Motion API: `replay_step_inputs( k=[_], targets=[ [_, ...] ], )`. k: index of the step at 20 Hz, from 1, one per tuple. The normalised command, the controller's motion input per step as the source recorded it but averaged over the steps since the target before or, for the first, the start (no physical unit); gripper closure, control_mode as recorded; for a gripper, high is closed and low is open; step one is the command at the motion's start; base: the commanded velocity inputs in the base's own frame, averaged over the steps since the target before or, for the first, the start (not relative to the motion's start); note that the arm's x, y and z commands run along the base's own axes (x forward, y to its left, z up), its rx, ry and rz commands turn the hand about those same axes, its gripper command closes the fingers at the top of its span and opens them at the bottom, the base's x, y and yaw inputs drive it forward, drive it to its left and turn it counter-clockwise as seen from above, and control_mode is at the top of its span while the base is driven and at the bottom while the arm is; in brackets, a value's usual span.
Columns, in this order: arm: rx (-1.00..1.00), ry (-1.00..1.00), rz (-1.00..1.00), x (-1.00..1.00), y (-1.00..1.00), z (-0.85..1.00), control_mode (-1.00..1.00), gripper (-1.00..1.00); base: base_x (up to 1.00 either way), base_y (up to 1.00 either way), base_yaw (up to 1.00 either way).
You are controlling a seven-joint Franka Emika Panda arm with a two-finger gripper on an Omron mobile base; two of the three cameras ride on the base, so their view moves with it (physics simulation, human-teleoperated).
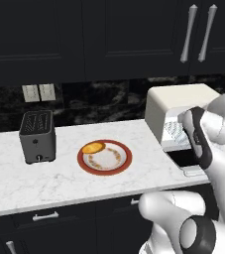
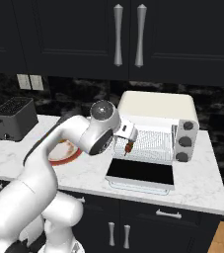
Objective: Pick up the kebab skewer and baguette bread, and place them inside the toaster oven. Close the toaster oven door and start by setting the timer.
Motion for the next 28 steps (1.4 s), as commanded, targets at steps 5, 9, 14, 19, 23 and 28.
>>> replay_step_inputs(
  k=[5, 9, 14, 19, 23, 28],
  targets=[
    [-0.22, 0.04, -0.06, -0.91, 0.97, 0.12, -1.00, -1.00, 0.00, 0.00, 0.00],
    [-0.04, 0.05, 0.13, -0.41, 1.00, 0.06, -1.00, -1.00, 0.00, 0.00, 0.00],
    [0.00, 0.11, 0.24, 0.02, 1.00, 0.12, -1.00, -1.00, 0.00, 0.00, 0.00],
    [-0.03, 0.12, 0.34, 0.36, 1.00, 0.00, -1.00, -1.00, 0.00, 0.00, 0.00],
    [-0.18, 0.09, 0.41, 0.42, 1.00, -0.08, -1.00, -1.00, 0.00, 0.00, 0.00],
    [-0.36, 0.12, 0.39, 0.35, 0.86, -0.55, -1.00, -1.00, 0.00, 0.00, 0.00]
  ],
)
